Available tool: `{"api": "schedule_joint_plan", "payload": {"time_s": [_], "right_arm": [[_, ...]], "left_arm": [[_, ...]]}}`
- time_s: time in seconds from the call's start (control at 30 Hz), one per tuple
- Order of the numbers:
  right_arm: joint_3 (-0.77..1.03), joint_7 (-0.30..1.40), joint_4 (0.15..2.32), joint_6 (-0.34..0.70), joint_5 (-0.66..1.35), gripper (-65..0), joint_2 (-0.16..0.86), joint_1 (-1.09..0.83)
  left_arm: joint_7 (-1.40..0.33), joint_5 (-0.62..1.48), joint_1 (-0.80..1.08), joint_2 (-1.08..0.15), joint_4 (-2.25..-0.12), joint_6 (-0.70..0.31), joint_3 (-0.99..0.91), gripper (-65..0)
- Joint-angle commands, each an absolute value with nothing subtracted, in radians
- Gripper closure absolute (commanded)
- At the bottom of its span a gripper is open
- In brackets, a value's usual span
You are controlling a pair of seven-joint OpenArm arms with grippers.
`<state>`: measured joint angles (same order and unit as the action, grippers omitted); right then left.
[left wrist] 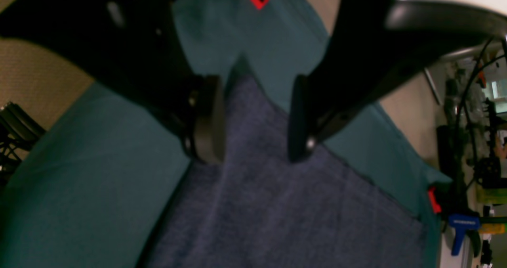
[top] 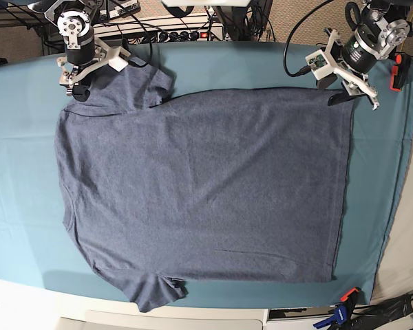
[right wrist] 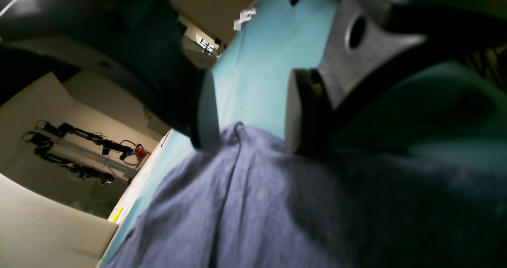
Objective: Fold the T-shirt properly
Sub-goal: 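Grasp the shoulder corners of the shirt with both grippers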
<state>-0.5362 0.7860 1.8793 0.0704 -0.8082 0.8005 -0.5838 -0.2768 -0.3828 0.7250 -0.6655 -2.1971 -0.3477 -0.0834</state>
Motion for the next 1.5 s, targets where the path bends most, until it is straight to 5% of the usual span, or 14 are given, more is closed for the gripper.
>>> {"api": "schedule_joint_plan", "payload": {"time_s": [0.0,0.23,0.73,1.13,1.37,1.47], "right_arm": [[-0.549,0.702,1.879,0.124,-0.734,-29.6,0.805,-0.596],[-0.550,0.654,1.879,0.134,-0.722,-29.6,0.746,-0.595],[-0.660,0.811,1.885,0.357,-0.677,-29.5,0.726,-0.596],[-0.660,0.833,1.885,0.697,-0.450,-29.4,0.743,-0.596],[-0.660,0.828,1.885,0.653,-0.471,-29.2,0.742,-0.596],[-0.660,0.827,1.885,0.590,-0.513,-17.8,0.742,-0.596]], "left_arm": [[-0.270,-0.381,0.728,-0.678,-2.215,-0.329,-0.088,-27.5],[-0.293,-0.381,0.710,-0.678,-2.215,-0.284,-0.088,-27.6],[-0.299,-0.381,0.709,-0.679,-2.215,-0.284,-0.088,-27.6],[-0.300,-0.381,0.709,-0.679,-2.215,-0.284,-0.088,-27.6],[-0.300,-0.381,0.709,-0.679,-2.215,-0.284,-0.088,-27.6],[-0.300,-0.381,0.709,-0.679,-2.215,-0.284,-0.088,-27.6]]}}
